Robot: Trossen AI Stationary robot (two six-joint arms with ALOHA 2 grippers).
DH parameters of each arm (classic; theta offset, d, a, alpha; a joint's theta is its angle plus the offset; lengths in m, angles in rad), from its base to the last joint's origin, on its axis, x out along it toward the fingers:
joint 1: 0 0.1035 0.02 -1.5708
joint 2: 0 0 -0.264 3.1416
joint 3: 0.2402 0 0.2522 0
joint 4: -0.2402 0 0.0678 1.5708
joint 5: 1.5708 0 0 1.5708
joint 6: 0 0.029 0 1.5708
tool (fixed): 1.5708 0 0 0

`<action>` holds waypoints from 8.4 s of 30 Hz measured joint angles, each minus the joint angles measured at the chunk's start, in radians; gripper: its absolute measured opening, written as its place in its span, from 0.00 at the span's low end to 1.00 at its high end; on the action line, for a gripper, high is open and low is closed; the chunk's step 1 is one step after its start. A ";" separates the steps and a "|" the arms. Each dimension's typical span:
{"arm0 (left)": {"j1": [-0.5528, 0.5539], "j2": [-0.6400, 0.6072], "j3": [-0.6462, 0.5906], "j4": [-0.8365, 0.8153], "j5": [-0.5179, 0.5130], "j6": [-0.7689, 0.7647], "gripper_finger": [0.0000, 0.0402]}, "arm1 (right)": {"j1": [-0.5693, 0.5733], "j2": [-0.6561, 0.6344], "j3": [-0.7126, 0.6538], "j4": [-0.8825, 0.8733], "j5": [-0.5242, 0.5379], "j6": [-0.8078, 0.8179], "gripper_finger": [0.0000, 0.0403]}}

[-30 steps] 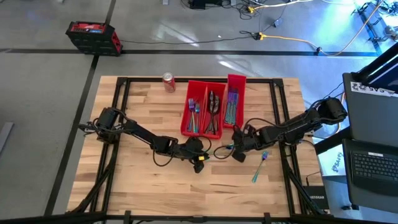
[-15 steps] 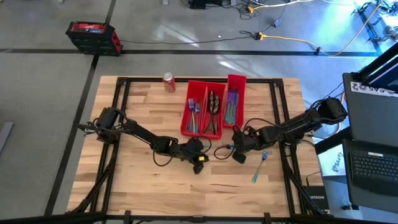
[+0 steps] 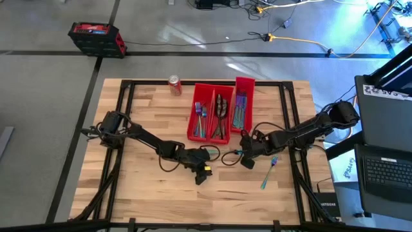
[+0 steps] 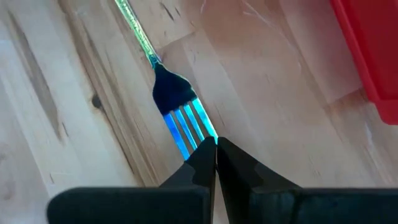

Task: Sort silverware
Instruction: Put the purple fork into the left red bin

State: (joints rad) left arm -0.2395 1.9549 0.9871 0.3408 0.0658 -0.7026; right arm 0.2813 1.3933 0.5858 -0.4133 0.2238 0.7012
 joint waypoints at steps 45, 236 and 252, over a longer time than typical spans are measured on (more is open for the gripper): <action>0.031 0.000 0.000 -0.122 0.024 0.003 0.15 | 0.000 0.031 0.000 0.009 -0.076 -0.487 0.00; 0.017 0.046 0.145 0.066 -0.367 -1.117 0.74 | 0.000 0.031 0.000 -0.052 0.001 -0.184 0.00; 0.017 0.087 0.194 0.058 -0.360 -1.117 0.57 | 0.000 0.031 0.000 -0.054 0.006 -0.183 0.00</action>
State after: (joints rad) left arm -0.2222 2.0418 1.1809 0.3992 -0.2944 -1.8201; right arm 0.2810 1.4242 0.5861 -0.4676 0.2294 0.5182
